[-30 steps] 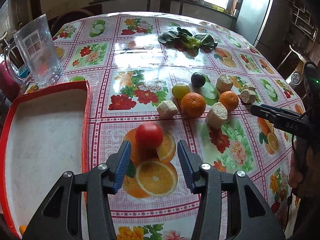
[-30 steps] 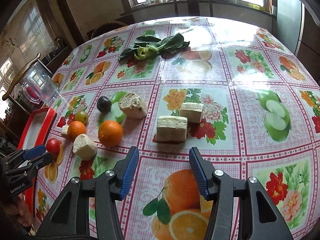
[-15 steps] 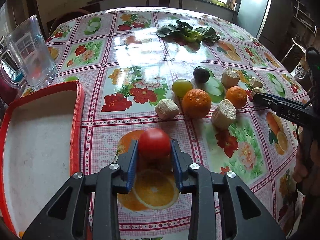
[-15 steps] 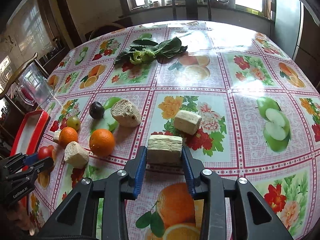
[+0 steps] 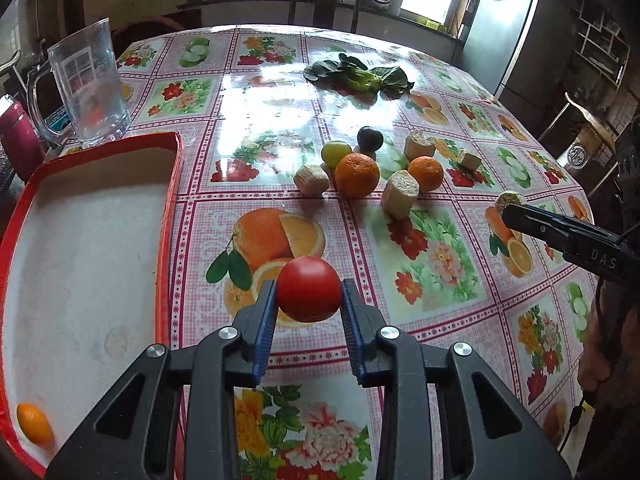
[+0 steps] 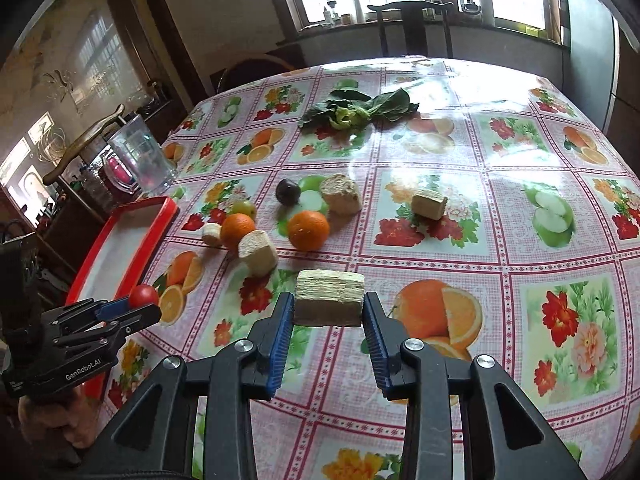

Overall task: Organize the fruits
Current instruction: 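Carry the tomato and beige block with both tools over the red tray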

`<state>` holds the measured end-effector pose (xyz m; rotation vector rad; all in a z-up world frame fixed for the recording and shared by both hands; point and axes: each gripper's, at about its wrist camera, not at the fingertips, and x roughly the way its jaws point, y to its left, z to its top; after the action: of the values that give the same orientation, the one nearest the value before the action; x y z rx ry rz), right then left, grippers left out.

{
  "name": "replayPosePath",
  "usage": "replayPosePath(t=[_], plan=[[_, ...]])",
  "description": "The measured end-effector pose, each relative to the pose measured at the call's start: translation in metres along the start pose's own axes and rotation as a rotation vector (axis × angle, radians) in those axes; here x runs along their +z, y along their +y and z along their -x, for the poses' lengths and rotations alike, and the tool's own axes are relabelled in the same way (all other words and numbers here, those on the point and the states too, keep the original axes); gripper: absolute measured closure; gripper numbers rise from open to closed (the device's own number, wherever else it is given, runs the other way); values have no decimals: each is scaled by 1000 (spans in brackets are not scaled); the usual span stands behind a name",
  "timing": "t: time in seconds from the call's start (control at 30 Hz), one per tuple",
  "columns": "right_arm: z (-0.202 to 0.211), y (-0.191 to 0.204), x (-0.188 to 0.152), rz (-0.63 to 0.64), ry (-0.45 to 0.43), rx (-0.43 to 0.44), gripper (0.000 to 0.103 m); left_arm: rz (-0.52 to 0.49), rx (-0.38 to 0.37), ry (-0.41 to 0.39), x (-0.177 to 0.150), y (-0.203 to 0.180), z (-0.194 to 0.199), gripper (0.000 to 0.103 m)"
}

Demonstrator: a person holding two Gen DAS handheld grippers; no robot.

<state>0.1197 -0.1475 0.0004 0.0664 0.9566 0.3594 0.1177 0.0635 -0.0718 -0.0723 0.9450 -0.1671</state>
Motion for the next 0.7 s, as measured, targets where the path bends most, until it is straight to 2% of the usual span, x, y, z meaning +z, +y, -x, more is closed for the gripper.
replayPosePath(t=[0.33,0.7], plan=[[18,47,-12,60,-2,76,68,30,26,-57,-18,13,40,74],[14,99,-26,124,38,149,68,76,35,-96,-31,34,65,74]])
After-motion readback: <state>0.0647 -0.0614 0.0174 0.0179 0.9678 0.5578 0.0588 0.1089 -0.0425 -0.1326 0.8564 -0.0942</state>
